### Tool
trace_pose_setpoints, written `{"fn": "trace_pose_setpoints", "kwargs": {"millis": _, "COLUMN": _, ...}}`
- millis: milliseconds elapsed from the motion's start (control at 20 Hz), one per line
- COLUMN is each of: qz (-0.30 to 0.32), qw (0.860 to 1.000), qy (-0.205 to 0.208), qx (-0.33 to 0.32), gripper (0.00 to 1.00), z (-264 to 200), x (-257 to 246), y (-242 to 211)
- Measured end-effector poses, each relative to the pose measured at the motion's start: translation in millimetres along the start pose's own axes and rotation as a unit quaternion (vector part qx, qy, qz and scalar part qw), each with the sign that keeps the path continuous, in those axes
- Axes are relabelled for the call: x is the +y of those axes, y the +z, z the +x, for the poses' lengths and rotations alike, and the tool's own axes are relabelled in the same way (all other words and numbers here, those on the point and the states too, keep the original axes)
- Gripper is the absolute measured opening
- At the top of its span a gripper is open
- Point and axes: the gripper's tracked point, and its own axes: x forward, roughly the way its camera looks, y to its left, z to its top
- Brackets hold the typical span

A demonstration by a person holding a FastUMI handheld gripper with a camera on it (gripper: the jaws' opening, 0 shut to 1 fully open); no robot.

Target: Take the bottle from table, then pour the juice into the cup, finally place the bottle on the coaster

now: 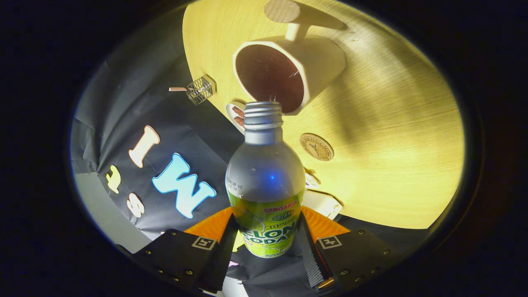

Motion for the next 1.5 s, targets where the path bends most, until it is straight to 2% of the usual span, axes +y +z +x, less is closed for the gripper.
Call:
{"fn": "trace_pose_setpoints", "kwargs": {"millis": 300, "qz": -0.018, "qw": 1.0, "qy": -0.015, "qx": -0.009, "gripper": 0.74, "z": 2.1, "x": -12.2, "y": -0.5}}
{"fn": "trace_pose_setpoints", "kwargs": {"millis": 450, "qz": -0.06, "qw": 0.997, "qy": -0.041, "qx": -0.015, "gripper": 0.74, "z": 4.6, "x": -27.7, "y": 2.1}}
{"fn": "trace_pose_setpoints", "kwargs": {"millis": 850, "qz": -0.195, "qw": 0.978, "qy": -0.057, "qx": -0.05, "gripper": 0.74, "z": 1.0, "x": -43.7, "y": 26.9}}
{"fn": "trace_pose_setpoints", "kwargs": {"millis": 1050, "qz": -0.284, "qw": 0.952, "qy": -0.096, "qx": -0.059, "gripper": 0.74, "z": -1.7, "x": -64.1, "y": 36.7}}
{"fn": "trace_pose_setpoints", "kwargs": {"millis": 1250, "qz": -0.367, "qw": 0.923, "qy": -0.099, "qx": -0.062, "gripper": 0.74, "z": -3.7, "x": -67.2, "y": 41.5}}
{"fn": "trace_pose_setpoints", "kwargs": {"millis": 1500, "qz": -0.473, "qw": 0.871, "qy": -0.11, "qx": -0.072, "gripper": 0.74, "z": -6.4, "x": -80.1, "y": 51.9}}
